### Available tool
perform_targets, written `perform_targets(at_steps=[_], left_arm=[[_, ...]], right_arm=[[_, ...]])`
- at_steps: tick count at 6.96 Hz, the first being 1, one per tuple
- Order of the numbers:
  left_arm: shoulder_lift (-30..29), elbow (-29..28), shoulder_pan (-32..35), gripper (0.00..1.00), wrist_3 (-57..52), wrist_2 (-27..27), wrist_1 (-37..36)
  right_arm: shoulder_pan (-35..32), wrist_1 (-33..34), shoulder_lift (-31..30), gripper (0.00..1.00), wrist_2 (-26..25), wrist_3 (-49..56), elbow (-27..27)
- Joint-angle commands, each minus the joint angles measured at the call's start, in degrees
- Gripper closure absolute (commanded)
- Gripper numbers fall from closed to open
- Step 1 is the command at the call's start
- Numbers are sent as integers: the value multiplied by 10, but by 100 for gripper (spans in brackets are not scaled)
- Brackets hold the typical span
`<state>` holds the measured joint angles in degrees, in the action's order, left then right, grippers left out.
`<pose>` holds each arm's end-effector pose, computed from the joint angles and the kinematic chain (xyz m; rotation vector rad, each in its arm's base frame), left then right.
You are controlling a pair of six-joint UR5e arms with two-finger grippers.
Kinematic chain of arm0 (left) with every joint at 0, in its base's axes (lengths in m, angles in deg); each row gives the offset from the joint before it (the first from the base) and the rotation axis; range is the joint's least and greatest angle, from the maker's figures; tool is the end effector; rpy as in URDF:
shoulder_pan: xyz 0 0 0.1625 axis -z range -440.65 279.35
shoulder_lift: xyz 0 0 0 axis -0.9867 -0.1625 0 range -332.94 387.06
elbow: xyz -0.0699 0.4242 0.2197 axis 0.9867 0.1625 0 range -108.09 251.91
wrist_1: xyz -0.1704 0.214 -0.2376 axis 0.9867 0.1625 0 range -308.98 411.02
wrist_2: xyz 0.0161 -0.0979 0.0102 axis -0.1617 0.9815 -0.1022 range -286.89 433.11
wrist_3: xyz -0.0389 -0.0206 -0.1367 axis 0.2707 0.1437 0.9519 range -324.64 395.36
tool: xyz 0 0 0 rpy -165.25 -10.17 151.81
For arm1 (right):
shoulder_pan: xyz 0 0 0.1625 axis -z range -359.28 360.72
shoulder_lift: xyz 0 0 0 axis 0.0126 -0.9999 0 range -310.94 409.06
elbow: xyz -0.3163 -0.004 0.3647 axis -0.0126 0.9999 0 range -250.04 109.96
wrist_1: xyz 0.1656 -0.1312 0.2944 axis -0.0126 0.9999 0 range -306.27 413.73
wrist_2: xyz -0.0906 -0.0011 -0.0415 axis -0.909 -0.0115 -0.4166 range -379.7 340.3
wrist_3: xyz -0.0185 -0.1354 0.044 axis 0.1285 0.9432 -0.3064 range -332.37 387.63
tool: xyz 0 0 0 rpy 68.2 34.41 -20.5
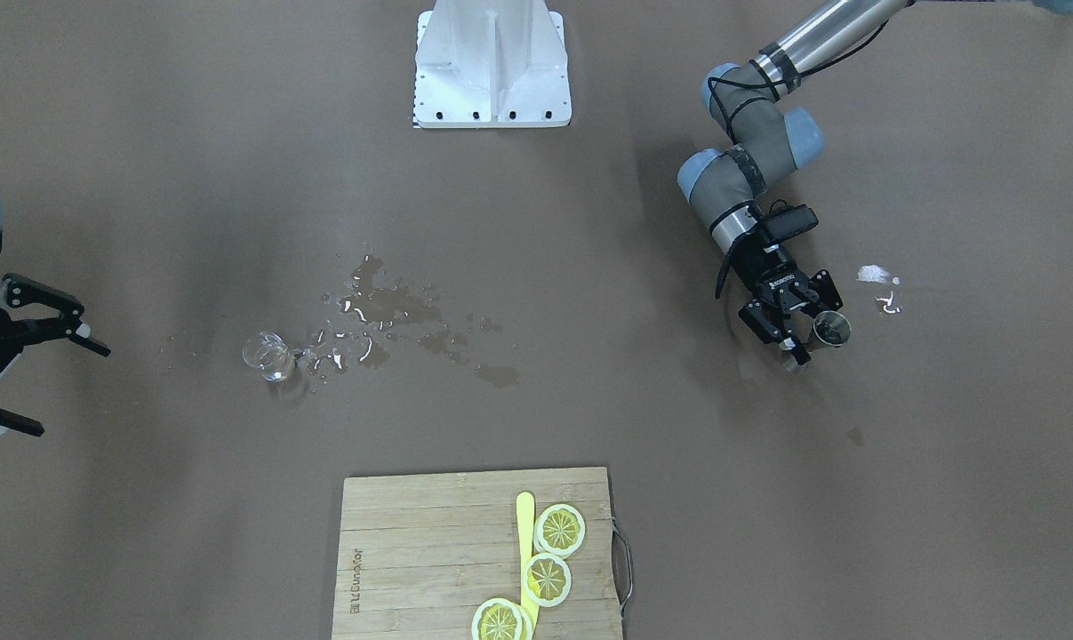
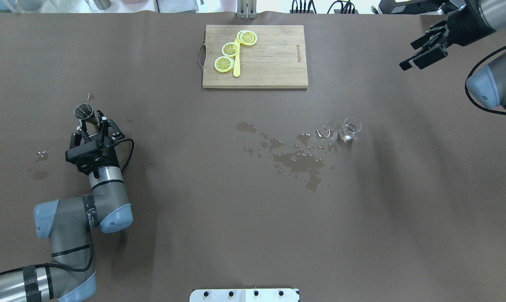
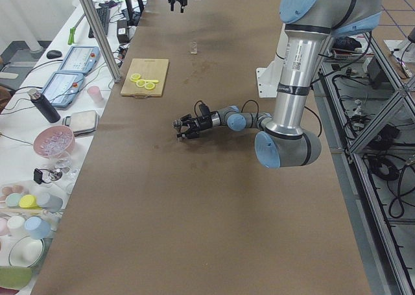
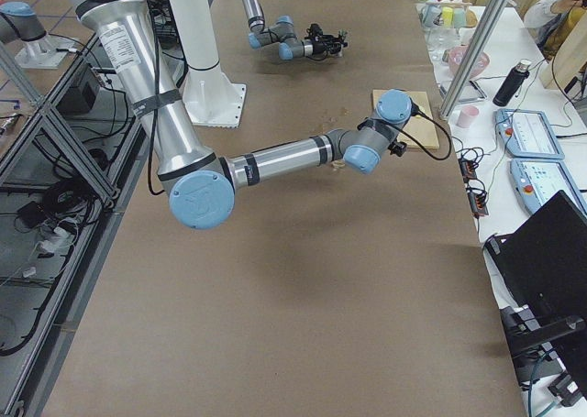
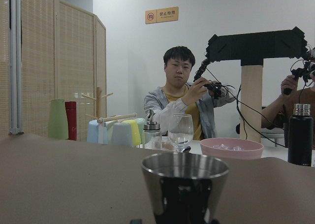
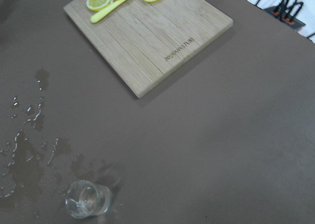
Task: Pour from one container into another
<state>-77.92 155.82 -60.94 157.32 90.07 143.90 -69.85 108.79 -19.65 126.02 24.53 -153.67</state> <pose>0.4395 -0.4451 0.5975 1.2953 0.3243 -0.9009 -0.1948 -0.5961 0.5016 0.6141 -1.0611 -0.6708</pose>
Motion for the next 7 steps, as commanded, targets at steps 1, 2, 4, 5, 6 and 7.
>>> perform_targets(at_steps=[1,2,4,5,6,7], left_arm=[[6,8,-4,1,-1,-8,0],[15,25,-8,1,-1,-8,-1],[35,55,-22,1,-1,-24,-5],[49,76,-31,1,-1,-25,-5],[71,106,-46,1,-1,-43,-22],[81,129,-49,1,-2,-44,-37]], right_arm=[[-27,122,-22,0,-16,-1,-8],[-38,167,-31,0,-45,-3,-8],[-56,243,-38,0,-135,-6,-10],[-68,271,-47,0,-160,-6,-10],[-87,315,-58,0,-165,-5,-10],[-106,364,-69,0,-160,-3,-8]])
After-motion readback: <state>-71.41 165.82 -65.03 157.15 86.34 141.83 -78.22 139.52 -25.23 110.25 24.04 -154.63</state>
